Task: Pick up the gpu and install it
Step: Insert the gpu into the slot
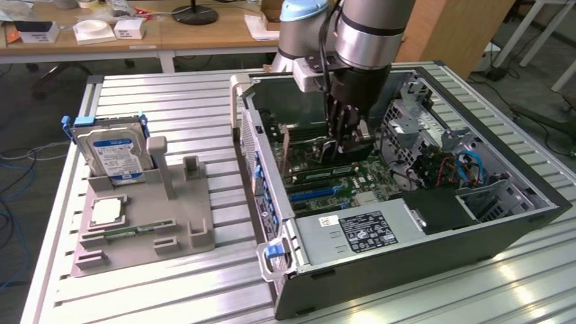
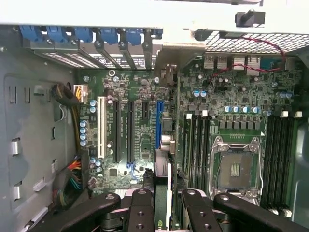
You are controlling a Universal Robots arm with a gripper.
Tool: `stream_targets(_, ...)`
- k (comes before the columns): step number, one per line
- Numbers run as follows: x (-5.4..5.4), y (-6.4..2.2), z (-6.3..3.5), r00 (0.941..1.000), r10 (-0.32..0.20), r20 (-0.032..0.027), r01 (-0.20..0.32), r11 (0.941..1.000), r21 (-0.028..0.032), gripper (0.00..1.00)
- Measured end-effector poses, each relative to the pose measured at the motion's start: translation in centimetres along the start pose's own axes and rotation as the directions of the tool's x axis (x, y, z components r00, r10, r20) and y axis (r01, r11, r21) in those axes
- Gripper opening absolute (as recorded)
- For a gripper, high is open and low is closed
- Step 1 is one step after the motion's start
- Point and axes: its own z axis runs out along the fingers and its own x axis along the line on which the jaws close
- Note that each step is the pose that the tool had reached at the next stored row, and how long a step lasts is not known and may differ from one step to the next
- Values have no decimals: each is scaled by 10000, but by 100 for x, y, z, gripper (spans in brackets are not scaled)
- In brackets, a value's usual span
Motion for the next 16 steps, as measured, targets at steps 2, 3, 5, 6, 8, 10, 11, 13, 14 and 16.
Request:
stream_targets(2,10,5,6,10000,-1,1,1,10000,1,27)
stream_targets(3,13,7,10,10000,-3,2,3,10000,2,27)
stream_targets(5,18,11,23,10000,-5,1,5,10000,1,27)
stream_targets(6,20,14,31,10000,-4,0,4,10000,0,27)
stream_targets(8,23,19,51,10000,-4,0,4,10000,0,27)
stream_targets(10,26,23,69,10000,-3,0,3,10000,0,27)
stream_targets(11,28,25,78,10000,-3,0,3,10000,0,27)
stream_targets(13,33,28,94,10000,-3,0,3,10000,1,27)
stream_targets(14,36,30,102,10000,-3,-1,3,10000,0,27)
stream_targets(16,40,33,118,10000,-3,0,3,10000,0,27)
